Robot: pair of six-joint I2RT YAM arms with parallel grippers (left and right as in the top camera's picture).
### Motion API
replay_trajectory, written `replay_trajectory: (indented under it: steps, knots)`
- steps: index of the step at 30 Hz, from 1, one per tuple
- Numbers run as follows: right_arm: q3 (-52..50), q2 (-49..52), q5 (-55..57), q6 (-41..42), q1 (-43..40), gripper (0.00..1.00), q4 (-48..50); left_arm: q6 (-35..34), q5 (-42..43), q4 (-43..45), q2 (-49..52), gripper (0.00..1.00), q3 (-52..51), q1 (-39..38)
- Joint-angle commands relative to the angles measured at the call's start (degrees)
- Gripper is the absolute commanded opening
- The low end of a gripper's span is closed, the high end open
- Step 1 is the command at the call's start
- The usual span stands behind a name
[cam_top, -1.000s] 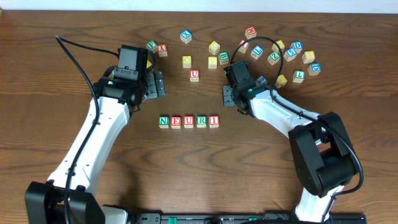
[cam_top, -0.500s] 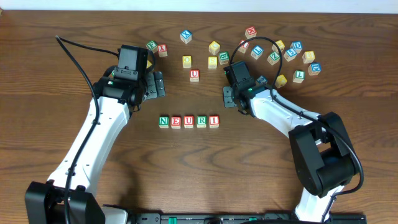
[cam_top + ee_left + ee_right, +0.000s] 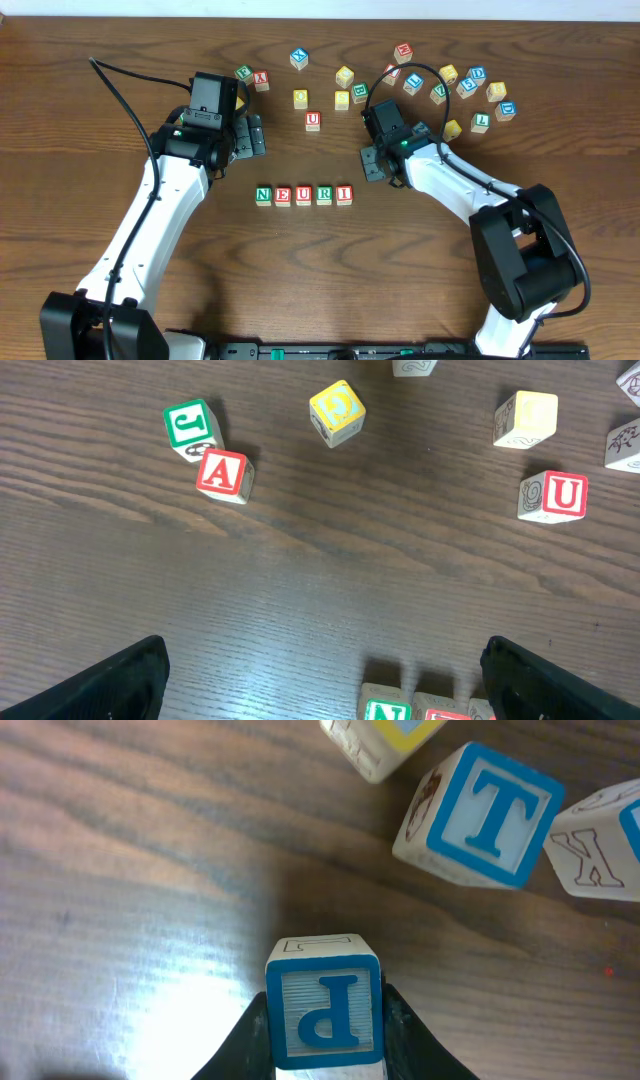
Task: Spell out NEURIPS
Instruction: 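Lower the open right gripper around the blue P block, then close the right gripper on the blue P block and lift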
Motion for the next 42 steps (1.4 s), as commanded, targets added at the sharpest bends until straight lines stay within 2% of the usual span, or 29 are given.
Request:
replay_trajectory:
  steps: [1,8,13,19,22,23,26,33,42]
  knots:
    - [-0.02,-3.04,-2.51,-5.29,-0.39,0.12,-1.68,0.15,-0.09,-0.02,-1.05,0.98,1.77,0.13]
    - [-0.02,-5.01,-7.89,-10.64,-0.57,0.11,-5.01,0.13,-0.09,-0.02,-1.05,0.98,1.75,0.13]
    - [-0.02,-5.64,-10.88,-13.44,-1.57,0.06,-7.52,0.13,-0.09,-0.02,-1.05,0.98,1.77,0.13]
    - [-0.02,-5.70,-16.98,-19.34,-4.55,0.06,-10.08,0.13,-0.09,-0.02,-1.05,0.98,1.77,0.13]
    - [-0.02,-5.70,-21.94,-23.04,-6.80,0.09,-10.95,0.13,-0.09,-0.02,-1.05,0.98,1.75,0.13]
    - [-0.02,-5.70,-25.38,-25.38,-8.17,0.16,-11.67,0.13,-0.09,-0.02,-1.05,0.98,1.75,0.13]
    - [-0.02,-5.70,-29.03,-28.39,-9.62,0.19,-13.46,0.13,-0.09,-0.02,-1.05,0.98,1.75,0.13]
    - [-0.02,-5.70,-31.47,-34.86,-10.05,0.12,-18.60,0.13,-0.09,-0.02,-1.05,0.98,1.77,0.13]
    - [-0.02,-5.70,-33.24,-39.71,-10.12,0.11,-21.18,0.13,-0.09,-0.02,-1.05,0.98,1.77,0.13]
